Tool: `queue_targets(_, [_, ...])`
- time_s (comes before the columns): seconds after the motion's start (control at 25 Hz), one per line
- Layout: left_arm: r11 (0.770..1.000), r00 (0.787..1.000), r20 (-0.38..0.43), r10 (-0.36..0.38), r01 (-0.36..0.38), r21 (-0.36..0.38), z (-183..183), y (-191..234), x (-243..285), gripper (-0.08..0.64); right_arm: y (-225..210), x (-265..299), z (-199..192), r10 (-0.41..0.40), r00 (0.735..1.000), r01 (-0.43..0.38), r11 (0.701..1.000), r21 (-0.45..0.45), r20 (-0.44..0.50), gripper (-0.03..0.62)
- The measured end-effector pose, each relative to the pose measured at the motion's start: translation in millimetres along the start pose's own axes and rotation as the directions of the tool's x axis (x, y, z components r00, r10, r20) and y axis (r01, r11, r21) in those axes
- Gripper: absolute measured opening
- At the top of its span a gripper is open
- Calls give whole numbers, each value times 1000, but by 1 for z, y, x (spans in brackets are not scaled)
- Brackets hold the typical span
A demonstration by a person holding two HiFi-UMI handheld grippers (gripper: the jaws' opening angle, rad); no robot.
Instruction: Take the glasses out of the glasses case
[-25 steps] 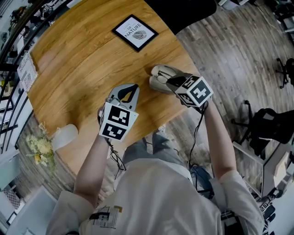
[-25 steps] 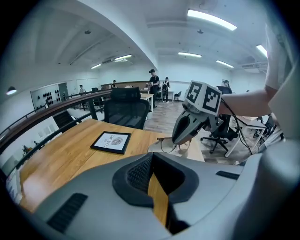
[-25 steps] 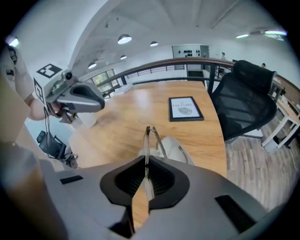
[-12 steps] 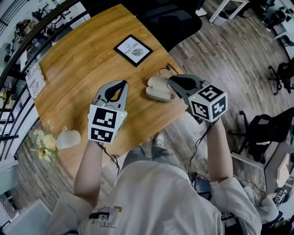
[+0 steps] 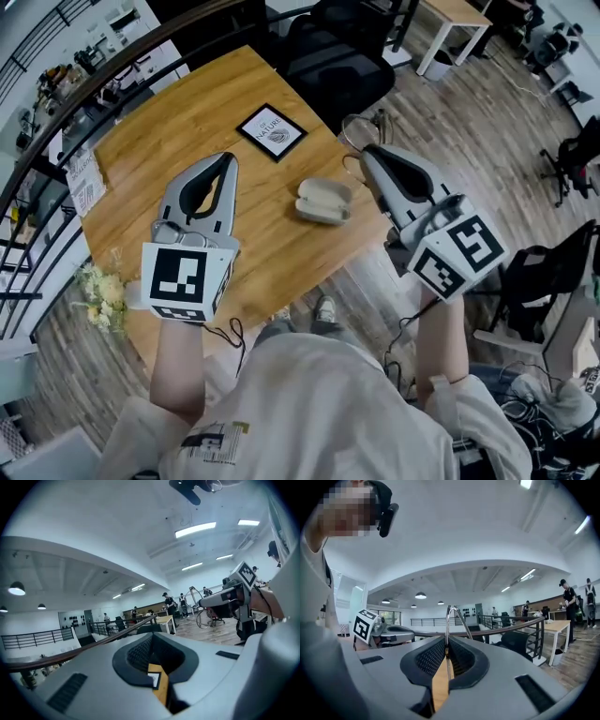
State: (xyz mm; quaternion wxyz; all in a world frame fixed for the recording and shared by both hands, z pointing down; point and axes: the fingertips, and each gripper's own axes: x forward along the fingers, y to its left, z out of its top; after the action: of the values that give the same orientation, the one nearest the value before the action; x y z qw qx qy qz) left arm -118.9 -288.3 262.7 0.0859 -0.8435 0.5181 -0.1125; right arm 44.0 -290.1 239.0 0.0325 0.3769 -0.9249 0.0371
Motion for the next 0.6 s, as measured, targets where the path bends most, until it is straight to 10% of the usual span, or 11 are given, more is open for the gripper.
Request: queue_targets(0.6, [989, 968, 230, 102, -124, 81, 102, 8, -66, 17, 9, -103, 106, -181, 916, 222, 972, -75, 359, 43])
